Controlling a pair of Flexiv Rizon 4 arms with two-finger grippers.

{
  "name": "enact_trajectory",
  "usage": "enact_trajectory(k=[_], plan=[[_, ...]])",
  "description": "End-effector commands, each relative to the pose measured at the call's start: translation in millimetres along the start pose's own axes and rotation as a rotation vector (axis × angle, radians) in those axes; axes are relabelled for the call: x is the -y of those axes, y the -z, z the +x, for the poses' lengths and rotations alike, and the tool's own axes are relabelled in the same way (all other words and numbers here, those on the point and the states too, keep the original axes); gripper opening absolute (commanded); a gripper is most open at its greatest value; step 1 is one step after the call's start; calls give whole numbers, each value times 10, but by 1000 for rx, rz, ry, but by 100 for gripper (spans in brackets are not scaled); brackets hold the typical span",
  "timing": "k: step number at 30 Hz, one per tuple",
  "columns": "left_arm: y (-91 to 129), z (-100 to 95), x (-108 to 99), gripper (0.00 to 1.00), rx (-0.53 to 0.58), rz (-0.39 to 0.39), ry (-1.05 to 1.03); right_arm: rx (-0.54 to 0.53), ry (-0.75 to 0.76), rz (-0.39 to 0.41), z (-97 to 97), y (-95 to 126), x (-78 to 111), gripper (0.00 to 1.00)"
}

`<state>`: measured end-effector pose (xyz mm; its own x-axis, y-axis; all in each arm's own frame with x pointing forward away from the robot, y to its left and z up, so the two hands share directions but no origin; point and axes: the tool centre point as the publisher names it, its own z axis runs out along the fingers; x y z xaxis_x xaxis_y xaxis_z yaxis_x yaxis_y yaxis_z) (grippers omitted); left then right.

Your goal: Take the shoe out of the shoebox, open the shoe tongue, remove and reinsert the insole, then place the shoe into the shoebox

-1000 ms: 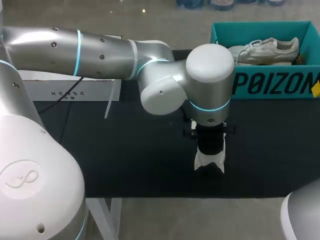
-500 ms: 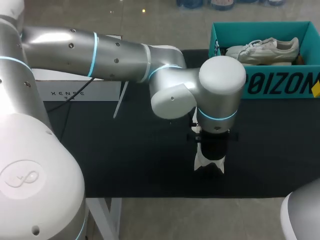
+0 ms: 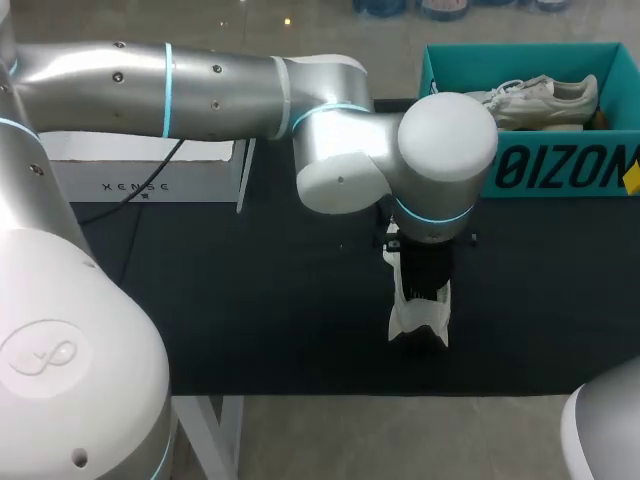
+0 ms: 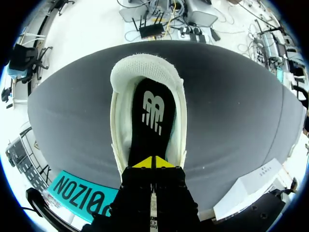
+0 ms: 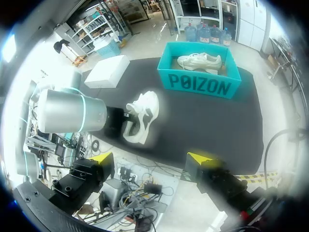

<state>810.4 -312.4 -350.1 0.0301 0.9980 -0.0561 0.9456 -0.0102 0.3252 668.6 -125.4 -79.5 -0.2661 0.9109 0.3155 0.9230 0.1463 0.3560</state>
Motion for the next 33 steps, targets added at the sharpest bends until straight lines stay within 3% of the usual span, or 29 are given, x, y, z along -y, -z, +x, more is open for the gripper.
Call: enact_trajectory(k=[1, 6, 8, 9, 10, 28, 33], plan=[[-81, -66, -57, 0, -7, 3, -1, 0, -1, 8, -4, 6, -31, 100], [-157, -98, -54, 0, -37, 18, 6, 0, -1, 8, -4, 6, -31, 100], [-204, -89, -39, 66, -43, 30, 12, 0, -1, 8, -4, 6, -31, 100], [-225, -85, -27, 88, -50, 37, 13, 0, -1, 8, -4, 6, -31, 100], [-239, -83, -16, 100, -52, 45, 15, 0, -1, 8, -4, 6, -31, 100], [-242, 41, 35, 100, -71, 54, 54, 0, -1, 8, -4, 6, -31, 100], [-152, 16, 5, 100, -66, 39, 55, 0, -1, 8, -4, 6, -31, 100]])
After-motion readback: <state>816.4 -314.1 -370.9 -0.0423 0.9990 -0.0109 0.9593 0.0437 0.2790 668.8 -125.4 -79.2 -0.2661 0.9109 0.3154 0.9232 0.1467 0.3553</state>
